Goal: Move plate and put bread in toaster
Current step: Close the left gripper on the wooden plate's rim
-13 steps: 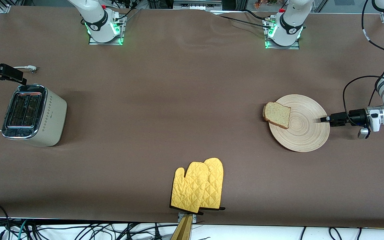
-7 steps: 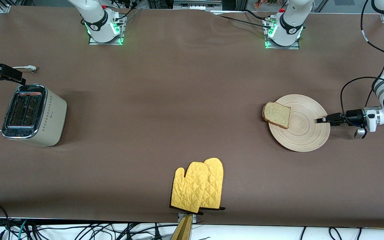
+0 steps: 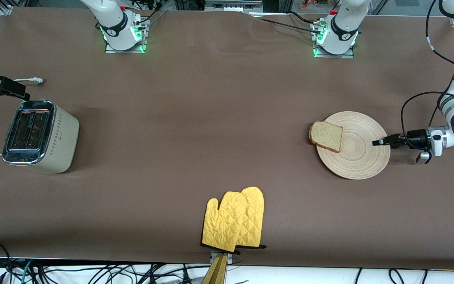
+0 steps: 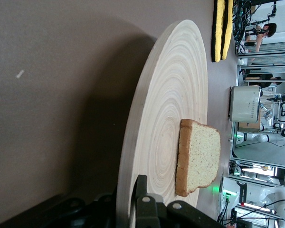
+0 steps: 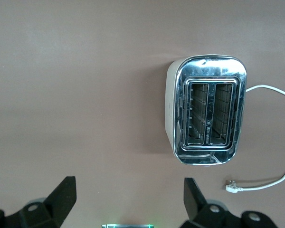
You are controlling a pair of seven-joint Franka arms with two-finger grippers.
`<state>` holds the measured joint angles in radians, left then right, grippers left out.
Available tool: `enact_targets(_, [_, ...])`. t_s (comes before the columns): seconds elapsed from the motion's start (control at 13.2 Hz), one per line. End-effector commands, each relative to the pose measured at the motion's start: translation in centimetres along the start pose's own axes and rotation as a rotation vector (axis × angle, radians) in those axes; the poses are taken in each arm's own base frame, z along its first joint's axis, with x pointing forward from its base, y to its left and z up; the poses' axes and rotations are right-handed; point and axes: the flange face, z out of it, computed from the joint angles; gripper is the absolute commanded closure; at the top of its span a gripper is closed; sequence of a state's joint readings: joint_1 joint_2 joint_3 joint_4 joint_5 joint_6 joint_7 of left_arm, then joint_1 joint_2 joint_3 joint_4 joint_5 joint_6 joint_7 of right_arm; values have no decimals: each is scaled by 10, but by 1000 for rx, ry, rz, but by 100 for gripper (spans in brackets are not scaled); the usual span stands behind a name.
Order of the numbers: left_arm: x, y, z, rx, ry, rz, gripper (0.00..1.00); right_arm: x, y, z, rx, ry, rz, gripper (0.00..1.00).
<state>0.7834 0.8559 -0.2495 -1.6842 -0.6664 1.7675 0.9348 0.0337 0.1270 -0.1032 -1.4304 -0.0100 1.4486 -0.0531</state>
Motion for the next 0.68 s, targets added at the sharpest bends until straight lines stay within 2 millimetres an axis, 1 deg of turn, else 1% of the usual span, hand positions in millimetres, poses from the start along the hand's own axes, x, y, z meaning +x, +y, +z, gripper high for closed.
enact_targets(0.0, [1,-12,7,26,40,8,97,2,0,-4,2,6,-1,0])
enact_targets(0.15, [0,-14,10,23,39,4,100,2,0,-4,4,6,-8,0])
enact_targets(0.38, [-4,-21,15,35,47,-10,100,2,2,-3,3,1,-3,0])
enact_targets(0.46, [-4,-21,17,32,48,-12,100,2,5,-4,1,7,12,0])
enact_targets(0.53, [-3,-18,15,36,49,-8,100,1,14,-3,4,6,29,0])
enact_targets(0.61, [-2,-15,15,36,47,-7,100,1,18,-3,5,6,37,0])
